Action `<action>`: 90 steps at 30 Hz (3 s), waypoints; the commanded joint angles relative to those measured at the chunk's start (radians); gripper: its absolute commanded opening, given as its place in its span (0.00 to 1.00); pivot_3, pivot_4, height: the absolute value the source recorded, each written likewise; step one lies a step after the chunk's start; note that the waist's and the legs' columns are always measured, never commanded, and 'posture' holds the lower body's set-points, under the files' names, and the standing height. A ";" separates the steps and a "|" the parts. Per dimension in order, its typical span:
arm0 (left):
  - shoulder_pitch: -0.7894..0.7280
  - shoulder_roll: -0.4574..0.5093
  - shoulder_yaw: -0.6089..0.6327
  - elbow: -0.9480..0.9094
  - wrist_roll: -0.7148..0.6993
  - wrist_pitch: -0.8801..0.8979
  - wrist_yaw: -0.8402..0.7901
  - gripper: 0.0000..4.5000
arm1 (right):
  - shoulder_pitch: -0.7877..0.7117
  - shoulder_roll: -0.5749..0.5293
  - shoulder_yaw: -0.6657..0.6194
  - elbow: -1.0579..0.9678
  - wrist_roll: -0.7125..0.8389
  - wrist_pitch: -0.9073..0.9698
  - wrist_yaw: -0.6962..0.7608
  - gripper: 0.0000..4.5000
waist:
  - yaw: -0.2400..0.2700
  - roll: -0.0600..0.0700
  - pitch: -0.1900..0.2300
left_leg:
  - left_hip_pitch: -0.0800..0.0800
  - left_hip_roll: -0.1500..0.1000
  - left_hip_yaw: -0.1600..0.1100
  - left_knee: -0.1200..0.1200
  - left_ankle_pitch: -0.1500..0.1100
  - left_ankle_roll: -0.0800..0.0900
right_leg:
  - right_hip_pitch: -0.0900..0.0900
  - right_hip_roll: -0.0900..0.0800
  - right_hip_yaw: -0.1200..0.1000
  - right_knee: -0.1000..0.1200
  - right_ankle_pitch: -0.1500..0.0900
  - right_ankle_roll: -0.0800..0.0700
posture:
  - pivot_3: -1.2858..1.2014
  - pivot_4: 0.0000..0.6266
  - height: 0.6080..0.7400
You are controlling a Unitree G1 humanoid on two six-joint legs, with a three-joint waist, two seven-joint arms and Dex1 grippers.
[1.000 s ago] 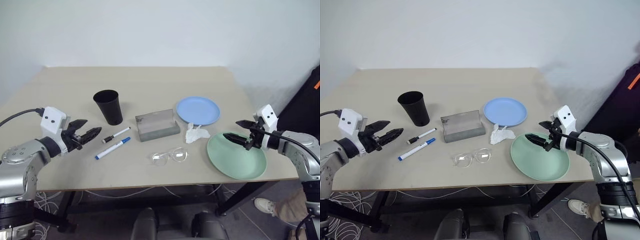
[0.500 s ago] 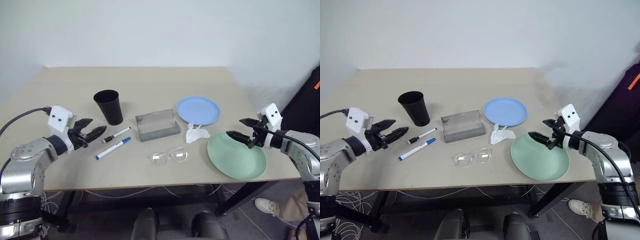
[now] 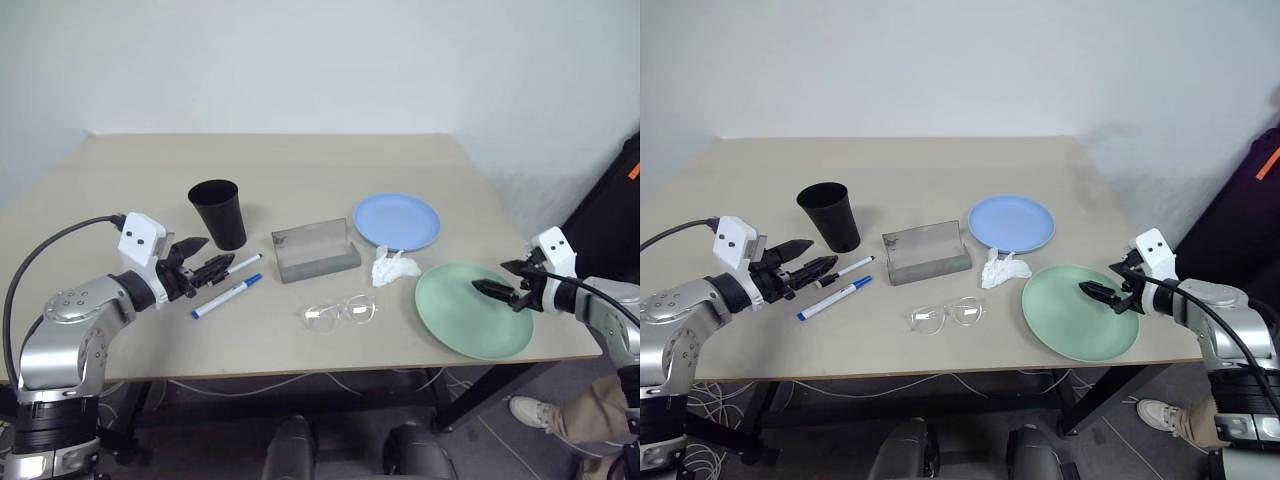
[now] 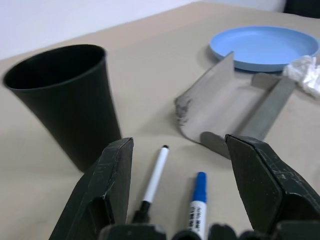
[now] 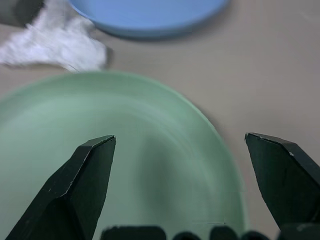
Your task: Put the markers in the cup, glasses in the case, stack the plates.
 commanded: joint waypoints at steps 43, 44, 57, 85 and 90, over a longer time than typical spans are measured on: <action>-0.035 -0.039 -0.042 -0.002 -0.021 -0.025 -0.004 0.69 | -0.654 0.446 -0.427 0.598 0.131 0.085 -0.755 0.01 | -0.011 0.008 -0.001 | 0.000 0.000 -0.001 0.003 0.000 0.000 | -0.003 0.002 0.001 0.002 0.006 -0.001 | 0.52 0.00 0.31; -0.036 -0.042 -0.044 -0.002 -0.020 -0.026 -0.002 0.69 | -0.681 0.458 -0.399 0.663 0.097 0.019 -0.763 0.01 | -0.010 0.009 -0.001 | 0.000 0.000 -0.001 0.003 0.000 0.000 | -0.004 0.002 0.001 0.002 0.006 -0.001 | 0.52 0.00 0.31; -0.002 -0.058 -0.025 -0.041 -0.028 -0.023 0.034 0.69 | -0.833 0.539 -0.353 1.093 0.009 -0.399 -0.811 0.25 | -0.011 0.009 -0.001 | -0.003 -0.001 -0.002 0.005 0.000 0.000 | -0.005 0.002 0.002 0.005 0.006 -0.001 | 0.52 0.00 0.31; -0.013 -0.067 -0.041 -0.032 -0.025 -0.024 0.047 0.69 | -0.669 0.508 -0.159 0.666 0.008 -0.079 -0.401 1.00 | -0.016 0.009 -0.001 | -0.002 -0.001 -0.002 0.007 0.000 0.000 | -0.008 0.001 0.002 0.012 0.006 -0.001 | 0.52 0.00 0.31; -0.010 -0.070 -0.041 -0.026 -0.021 -0.030 0.047 0.69 | -0.632 0.493 -0.102 0.544 0.003 -0.002 -0.330 1.00 | -0.015 0.009 -0.001 | -0.002 -0.001 -0.002 0.006 0.000 0.000 | -0.008 0.001 0.002 0.011 0.006 -0.001 | 0.52 0.00 0.31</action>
